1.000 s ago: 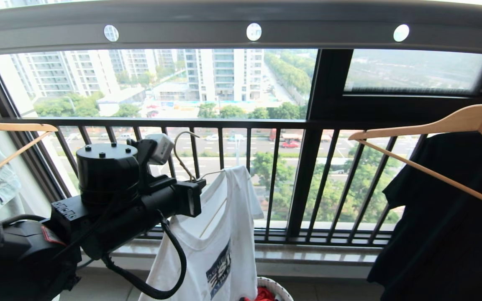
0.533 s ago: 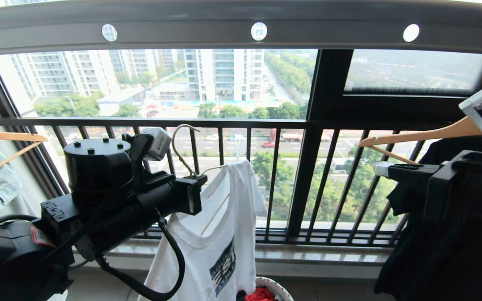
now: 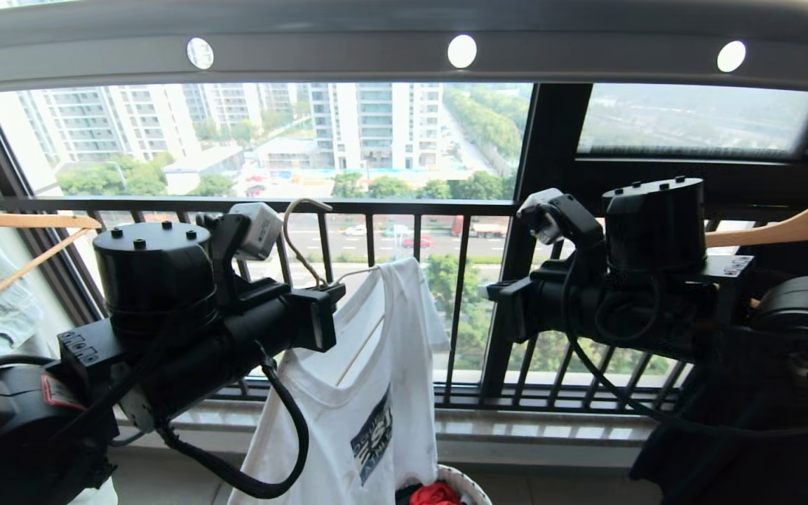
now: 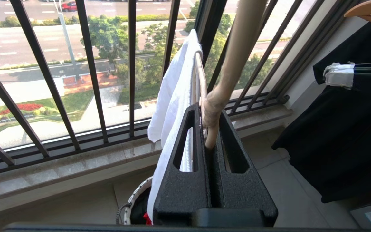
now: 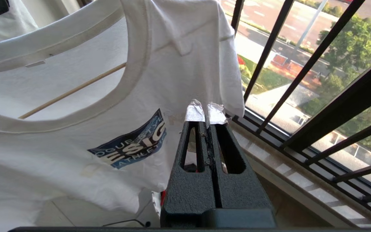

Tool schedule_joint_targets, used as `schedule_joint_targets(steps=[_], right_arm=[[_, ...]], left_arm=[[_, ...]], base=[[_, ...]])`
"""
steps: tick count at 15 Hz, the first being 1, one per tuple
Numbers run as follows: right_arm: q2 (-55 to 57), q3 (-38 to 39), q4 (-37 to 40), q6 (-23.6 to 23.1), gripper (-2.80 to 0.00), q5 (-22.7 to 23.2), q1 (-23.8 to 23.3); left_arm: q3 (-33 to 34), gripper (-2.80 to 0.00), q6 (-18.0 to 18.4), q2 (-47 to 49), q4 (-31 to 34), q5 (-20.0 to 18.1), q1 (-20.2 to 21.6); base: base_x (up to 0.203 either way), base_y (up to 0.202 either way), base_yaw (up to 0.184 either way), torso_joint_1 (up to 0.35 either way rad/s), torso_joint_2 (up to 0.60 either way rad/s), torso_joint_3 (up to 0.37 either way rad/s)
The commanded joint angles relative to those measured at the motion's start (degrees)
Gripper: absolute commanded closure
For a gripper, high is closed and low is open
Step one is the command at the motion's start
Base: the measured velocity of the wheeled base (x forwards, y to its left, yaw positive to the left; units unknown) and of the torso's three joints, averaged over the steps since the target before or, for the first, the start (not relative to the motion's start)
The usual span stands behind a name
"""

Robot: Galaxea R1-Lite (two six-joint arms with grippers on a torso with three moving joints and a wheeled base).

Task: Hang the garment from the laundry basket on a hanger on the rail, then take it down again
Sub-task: Take the clothes off the clothes rack

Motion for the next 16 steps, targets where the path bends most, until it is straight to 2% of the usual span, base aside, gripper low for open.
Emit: schedule_joint_targets(steps=[1, 3, 5, 7, 9, 11, 13, 16], right_arm=[[5.5, -0.7, -1.2, 2.2, -2.8, -0.4, 2.7], [6.3, -0.8, -1.8, 3.1, -2.8, -4.3, 6.3], [10.3, -2.0, -4.3, 5.2, -2.8, -13.5, 10.5], [13.3, -3.1, -10.9, 6.6, -2.8, -21.9, 12.8], [14.0, -3.9, -12.6, 7.0, -2.8, -23.8, 13.7], [15.8, -4.8, -13.6, 7.3, -2.8, -26.1, 14.1], [18.0, -5.4, -17.9, 6.9, -2.8, -28.8, 14.1], [18.8, -5.9, -19.2, 6.8, -2.8, -29.7, 14.1]], left_arm=[[0.0, 0.0, -0.2, 1.8, -0.3, 0.0, -0.1], [-0.2, 0.0, -0.3, 2.8, -0.4, 0.3, -0.3], [-0.8, 0.0, -0.5, 3.0, -0.4, 2.7, -1.8], [-1.9, 0.0, -0.8, 3.4, -0.4, 6.2, -3.1], [-3.1, 0.0, -1.2, 3.8, -0.3, 8.4, -3.8], [-3.3, 0.0, -1.4, 3.0, -0.2, 8.8, -4.6], [-3.3, 0.0, -1.4, 2.4, -0.1, 8.8, -4.8], [-3.3, 0.0, -1.4, 2.2, -0.1, 8.8, -5.0]], base=[[0.0, 0.0, 0.0, 0.0, 0.0, 0.0], [0.0, 0.0, 0.0, 0.0, 0.0, 0.0], [0.0, 0.0, 0.0, 0.0, 0.0, 0.0], [0.0, 0.0, 0.0, 0.0, 0.0, 0.0], [0.0, 0.0, 0.0, 0.0, 0.0, 0.0], [0.0, 0.0, 0.0, 0.0, 0.0, 0.0], [0.0, 0.0, 0.0, 0.0, 0.0, 0.0], [0.0, 0.0, 0.0, 0.0, 0.0, 0.0]])
